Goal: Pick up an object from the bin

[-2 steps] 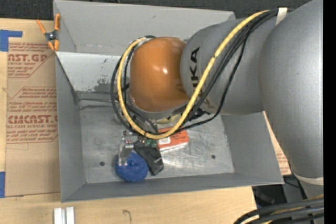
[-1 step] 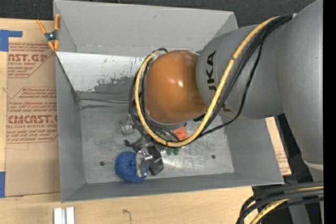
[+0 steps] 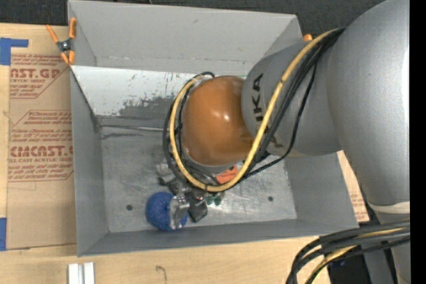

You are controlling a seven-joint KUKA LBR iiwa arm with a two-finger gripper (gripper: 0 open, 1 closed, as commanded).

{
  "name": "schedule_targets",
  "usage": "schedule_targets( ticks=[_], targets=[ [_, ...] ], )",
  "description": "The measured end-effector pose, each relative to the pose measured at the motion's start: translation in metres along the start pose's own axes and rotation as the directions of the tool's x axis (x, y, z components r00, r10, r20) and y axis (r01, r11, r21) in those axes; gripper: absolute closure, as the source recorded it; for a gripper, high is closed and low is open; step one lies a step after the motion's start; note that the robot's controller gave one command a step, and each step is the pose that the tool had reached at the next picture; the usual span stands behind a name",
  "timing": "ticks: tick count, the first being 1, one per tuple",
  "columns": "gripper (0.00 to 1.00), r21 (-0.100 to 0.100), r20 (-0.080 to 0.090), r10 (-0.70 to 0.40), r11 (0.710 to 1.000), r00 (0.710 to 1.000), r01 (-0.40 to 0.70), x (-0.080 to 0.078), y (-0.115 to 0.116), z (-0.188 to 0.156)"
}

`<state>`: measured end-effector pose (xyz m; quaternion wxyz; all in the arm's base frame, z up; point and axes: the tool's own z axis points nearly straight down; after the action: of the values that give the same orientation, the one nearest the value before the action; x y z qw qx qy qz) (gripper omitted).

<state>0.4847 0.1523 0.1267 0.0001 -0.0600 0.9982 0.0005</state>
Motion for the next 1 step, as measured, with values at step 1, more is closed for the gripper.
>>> schedule_targets(
  ticks=[1],
  targets=[
    [0.0,0.0,0.004,0.053,0.999,0.999,-0.053,0.0018,-0.0102,0.0427]
  ],
)
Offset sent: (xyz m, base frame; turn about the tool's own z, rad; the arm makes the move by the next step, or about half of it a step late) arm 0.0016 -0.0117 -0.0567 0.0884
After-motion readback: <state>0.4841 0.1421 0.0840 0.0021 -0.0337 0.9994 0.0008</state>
